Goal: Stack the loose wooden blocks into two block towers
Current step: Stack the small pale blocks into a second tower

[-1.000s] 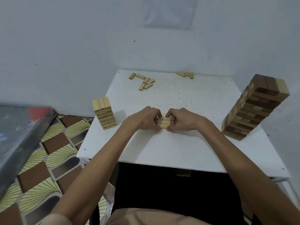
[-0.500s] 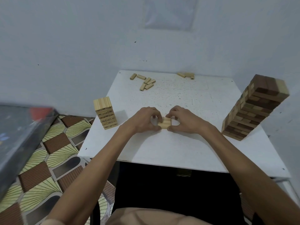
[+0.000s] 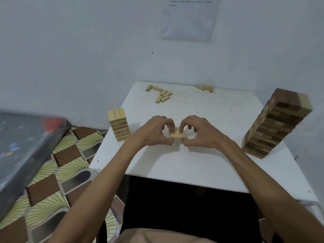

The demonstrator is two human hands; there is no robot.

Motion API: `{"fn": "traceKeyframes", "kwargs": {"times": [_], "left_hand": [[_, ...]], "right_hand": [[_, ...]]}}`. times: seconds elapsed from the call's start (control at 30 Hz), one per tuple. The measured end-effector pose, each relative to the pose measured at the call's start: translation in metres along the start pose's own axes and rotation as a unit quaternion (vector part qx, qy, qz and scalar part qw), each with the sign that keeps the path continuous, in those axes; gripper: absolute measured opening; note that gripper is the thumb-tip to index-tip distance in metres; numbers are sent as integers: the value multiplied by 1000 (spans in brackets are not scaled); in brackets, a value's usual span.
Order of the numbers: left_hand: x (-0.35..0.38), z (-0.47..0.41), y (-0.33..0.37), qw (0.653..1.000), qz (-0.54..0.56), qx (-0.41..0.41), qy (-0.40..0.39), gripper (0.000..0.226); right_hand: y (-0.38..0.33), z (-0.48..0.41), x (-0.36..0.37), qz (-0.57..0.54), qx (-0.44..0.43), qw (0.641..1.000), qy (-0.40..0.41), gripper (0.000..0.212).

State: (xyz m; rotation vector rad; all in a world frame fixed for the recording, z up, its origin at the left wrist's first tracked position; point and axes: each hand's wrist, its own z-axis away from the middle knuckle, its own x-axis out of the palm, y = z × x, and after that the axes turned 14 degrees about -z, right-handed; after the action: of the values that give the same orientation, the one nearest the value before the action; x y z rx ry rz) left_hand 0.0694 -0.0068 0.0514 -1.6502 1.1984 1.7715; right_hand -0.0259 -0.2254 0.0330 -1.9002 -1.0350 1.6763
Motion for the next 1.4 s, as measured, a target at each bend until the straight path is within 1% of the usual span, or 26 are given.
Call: {"fn": "traceKeyframes", "kwargs": {"times": [0.1,0.4,0.67,0.77,0.9,1.03,1.2,1.27,1.4], "left_hand": [[-24,8,1,1000,3,-14,17,27],[-77,27,-12,995,-60,-23,69,25],[-109,58,-40,989,-91,-79,91,25],[-117,71,-50,986,-83,-104,102,26],[-124,84,-69,986,-72,-123,92,31],[-125,93,-87,984,-48,-136,104,37],[-123,98,-98,983,-45,-152,98,32],[-122,98,-99,982,-47,-158,96,29],[-120,98,-102,981,-54,-156,99,28]], "right_hand": [[-16,-15,-9,-10,-30,1000,3,29],[-53,-56,-15,-33,-96,995,0,29],[-84,-100,3,-42,-125,991,-27,28],[-93,-116,12,-40,-136,989,-36,27],[-103,-135,26,-25,-155,986,-50,25],[-108,-151,34,-16,-152,986,-72,26],[-109,-161,42,-8,-130,985,-110,26],[-108,-164,43,-5,-128,985,-116,26],[-107,-167,46,-5,-126,985,-118,26]]}}
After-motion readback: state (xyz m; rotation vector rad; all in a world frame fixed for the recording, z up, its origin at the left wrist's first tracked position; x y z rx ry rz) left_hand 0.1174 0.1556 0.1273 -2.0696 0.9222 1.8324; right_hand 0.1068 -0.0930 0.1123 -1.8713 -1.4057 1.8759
